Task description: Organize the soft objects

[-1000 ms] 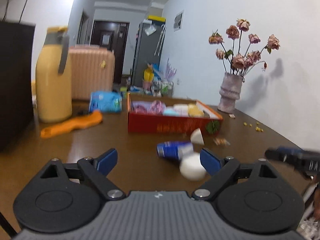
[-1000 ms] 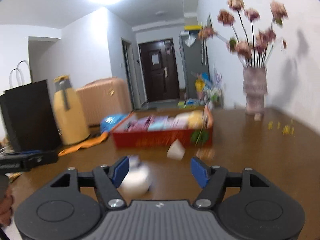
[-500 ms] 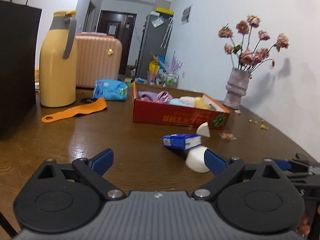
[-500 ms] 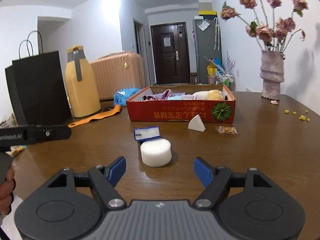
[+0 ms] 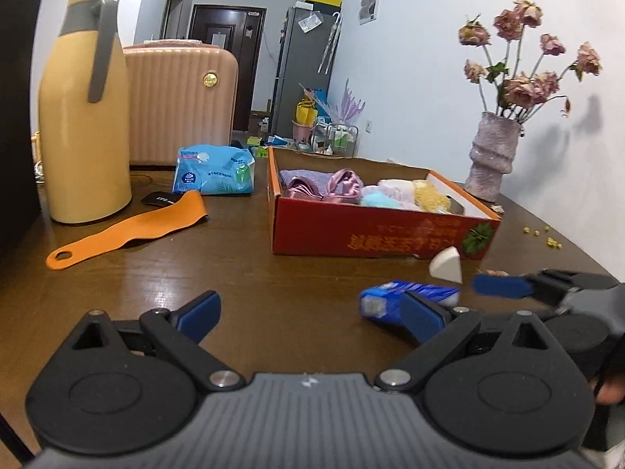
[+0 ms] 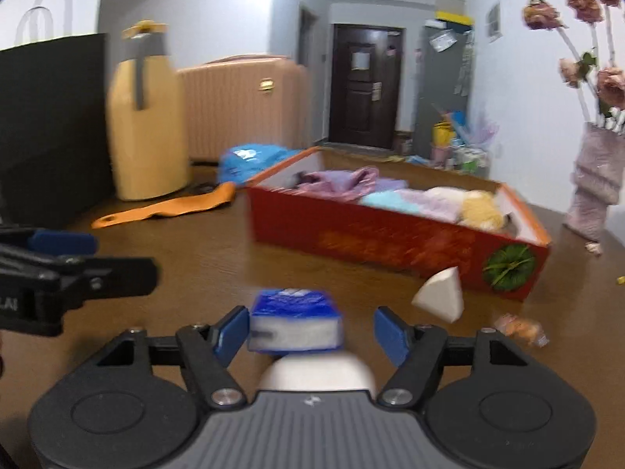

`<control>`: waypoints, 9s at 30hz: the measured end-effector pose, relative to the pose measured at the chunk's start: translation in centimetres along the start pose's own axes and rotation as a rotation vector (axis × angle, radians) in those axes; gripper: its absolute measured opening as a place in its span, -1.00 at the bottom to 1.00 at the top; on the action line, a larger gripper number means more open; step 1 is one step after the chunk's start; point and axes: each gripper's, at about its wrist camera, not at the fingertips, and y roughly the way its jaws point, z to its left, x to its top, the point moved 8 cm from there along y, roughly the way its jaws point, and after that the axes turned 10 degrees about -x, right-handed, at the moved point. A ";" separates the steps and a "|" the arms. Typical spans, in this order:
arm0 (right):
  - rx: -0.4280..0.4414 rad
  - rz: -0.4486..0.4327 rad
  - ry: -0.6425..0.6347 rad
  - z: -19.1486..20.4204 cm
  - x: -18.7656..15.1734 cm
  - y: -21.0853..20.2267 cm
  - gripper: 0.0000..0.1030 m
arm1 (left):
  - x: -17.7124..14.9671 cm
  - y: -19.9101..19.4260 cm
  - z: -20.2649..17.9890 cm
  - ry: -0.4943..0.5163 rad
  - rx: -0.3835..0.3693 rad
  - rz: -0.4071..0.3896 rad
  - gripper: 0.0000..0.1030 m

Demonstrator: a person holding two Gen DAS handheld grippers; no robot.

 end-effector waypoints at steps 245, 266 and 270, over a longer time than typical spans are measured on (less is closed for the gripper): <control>0.092 -0.102 0.180 -12.2 11.5 1.6 -0.91 | 16.4 12.9 -7.4 -0.078 -0.358 0.025 -0.43; -0.042 0.093 0.296 -13.9 13.4 19.7 0.00 | 17.0 30.8 -2.2 -0.061 -0.176 0.133 0.51; -0.051 0.080 0.292 -14.3 14.0 18.2 0.02 | 17.7 29.0 -2.0 -0.055 -0.157 0.117 0.51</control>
